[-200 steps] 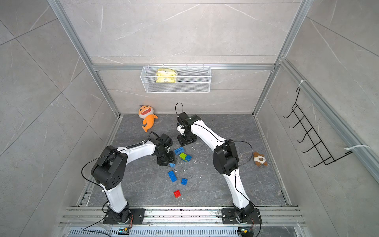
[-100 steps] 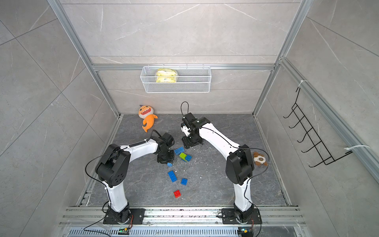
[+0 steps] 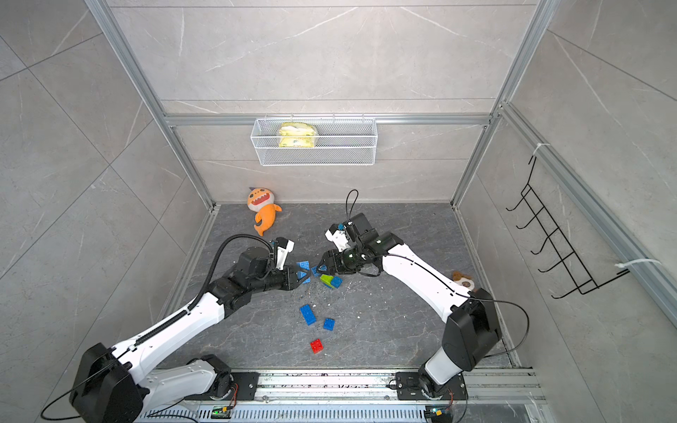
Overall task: Assemble a heart with lego
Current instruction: Pick up the lego brick from the center of the board.
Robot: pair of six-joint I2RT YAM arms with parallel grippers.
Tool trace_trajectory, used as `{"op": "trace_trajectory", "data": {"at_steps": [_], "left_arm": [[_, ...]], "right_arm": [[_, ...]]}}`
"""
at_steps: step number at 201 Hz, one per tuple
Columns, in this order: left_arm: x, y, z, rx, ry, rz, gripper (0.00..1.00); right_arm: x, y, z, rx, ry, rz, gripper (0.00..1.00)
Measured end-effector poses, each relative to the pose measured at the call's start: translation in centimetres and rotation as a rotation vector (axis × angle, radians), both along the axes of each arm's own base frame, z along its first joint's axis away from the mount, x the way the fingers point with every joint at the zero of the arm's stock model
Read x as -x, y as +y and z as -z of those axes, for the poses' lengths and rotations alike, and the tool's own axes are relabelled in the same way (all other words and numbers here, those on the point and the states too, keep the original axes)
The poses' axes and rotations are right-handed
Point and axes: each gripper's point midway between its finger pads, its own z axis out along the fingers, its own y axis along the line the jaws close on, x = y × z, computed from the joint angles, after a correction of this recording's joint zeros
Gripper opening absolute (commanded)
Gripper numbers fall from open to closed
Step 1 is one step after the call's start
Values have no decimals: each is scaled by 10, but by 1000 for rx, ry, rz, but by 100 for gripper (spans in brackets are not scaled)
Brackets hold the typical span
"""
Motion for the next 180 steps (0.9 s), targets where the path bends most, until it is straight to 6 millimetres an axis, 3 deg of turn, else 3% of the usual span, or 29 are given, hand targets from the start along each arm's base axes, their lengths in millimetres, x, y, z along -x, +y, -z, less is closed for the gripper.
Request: {"op": "trace_trajectory", "data": {"at_steps": [56,87,180], "left_arm": [[2,-13,-7,44,-66,73,0],[6,-18,-1,27,-63,98,0],[7,-19,5,-13,-82,97,0]], "right_arm": [[3,28,-26,-146,3,13,58],[8,34,-23,-119,-11,22,58],[-8,36,1,-18,-44,116,55]]}}
